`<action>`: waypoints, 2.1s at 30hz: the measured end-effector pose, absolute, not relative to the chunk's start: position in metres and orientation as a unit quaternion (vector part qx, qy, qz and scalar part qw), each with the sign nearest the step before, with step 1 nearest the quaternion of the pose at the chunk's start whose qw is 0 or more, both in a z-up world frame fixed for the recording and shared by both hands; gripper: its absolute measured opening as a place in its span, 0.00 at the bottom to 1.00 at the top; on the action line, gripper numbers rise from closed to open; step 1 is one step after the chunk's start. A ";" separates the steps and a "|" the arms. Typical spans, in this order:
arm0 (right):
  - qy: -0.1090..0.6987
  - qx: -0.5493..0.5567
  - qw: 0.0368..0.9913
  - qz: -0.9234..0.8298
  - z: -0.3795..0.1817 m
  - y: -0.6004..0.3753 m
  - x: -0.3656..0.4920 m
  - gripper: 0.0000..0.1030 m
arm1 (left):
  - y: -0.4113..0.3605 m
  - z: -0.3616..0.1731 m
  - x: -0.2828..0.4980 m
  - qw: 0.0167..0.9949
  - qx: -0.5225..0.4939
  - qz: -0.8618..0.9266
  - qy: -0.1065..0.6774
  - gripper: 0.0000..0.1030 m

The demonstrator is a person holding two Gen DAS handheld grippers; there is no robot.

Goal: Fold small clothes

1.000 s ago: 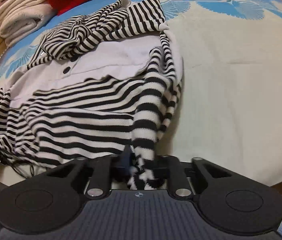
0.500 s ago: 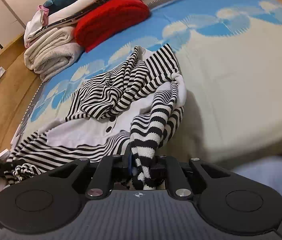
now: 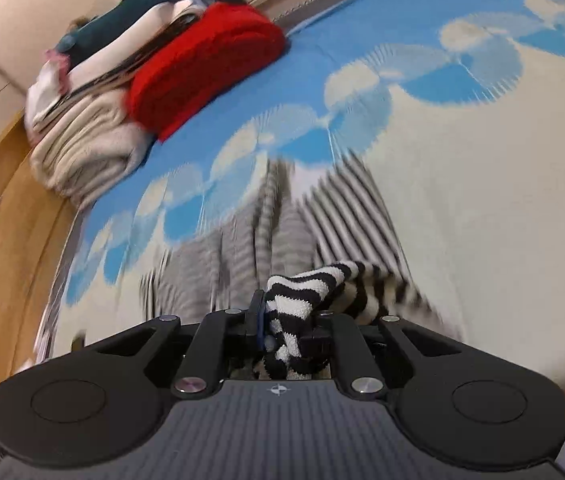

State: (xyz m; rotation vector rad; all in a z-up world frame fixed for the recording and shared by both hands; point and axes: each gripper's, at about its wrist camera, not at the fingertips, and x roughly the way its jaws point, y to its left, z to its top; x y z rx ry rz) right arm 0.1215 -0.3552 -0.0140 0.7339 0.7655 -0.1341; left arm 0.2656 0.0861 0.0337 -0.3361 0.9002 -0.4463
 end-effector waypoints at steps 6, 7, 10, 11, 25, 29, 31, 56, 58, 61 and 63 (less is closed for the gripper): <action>0.319 0.305 0.871 -0.218 -0.039 -0.381 0.270 0.71 | 0.058 0.003 0.404 0.890 -0.179 -0.047 0.416 0.94; 0.313 0.295 0.878 -0.208 -0.042 -0.377 0.270 0.71 | 0.062 -0.001 0.406 0.886 -0.189 -0.050 0.420 0.95; 0.281 0.308 0.896 -0.152 -0.061 -0.368 0.249 0.73 | 0.067 -0.017 0.386 0.889 -0.176 -0.066 0.417 0.99; 0.269 0.308 0.901 -0.144 -0.069 -0.366 0.240 0.73 | 0.066 -0.023 0.376 0.895 -0.159 -0.062 0.413 0.99; 0.314 0.153 0.919 -0.185 -0.107 -0.381 0.268 0.76 | 0.052 -0.100 0.390 0.884 -0.086 -0.097 0.449 0.99; 0.324 0.170 0.918 -0.156 -0.133 -0.401 0.303 0.76 | 0.055 -0.120 0.400 0.860 -0.105 -0.089 0.491 0.97; 0.324 0.162 0.921 -0.142 -0.142 -0.401 0.321 0.76 | 0.053 -0.123 0.398 0.854 -0.110 -0.108 0.496 0.74; 0.317 0.279 0.891 -0.166 -0.086 -0.398 0.285 0.71 | 0.062 -0.084 0.380 0.888 -0.101 -0.109 0.436 0.86; 0.326 0.269 0.892 -0.160 -0.070 -0.381 0.262 0.75 | 0.061 -0.082 0.364 0.890 -0.084 -0.114 0.434 0.86; 0.341 0.248 0.892 -0.163 -0.068 -0.349 0.219 0.84 | 0.050 -0.072 0.327 0.902 -0.016 -0.146 0.406 0.86; 0.357 0.218 0.891 -0.175 -0.077 -0.328 0.196 0.84 | 0.045 -0.065 0.304 0.902 0.011 -0.161 0.400 0.86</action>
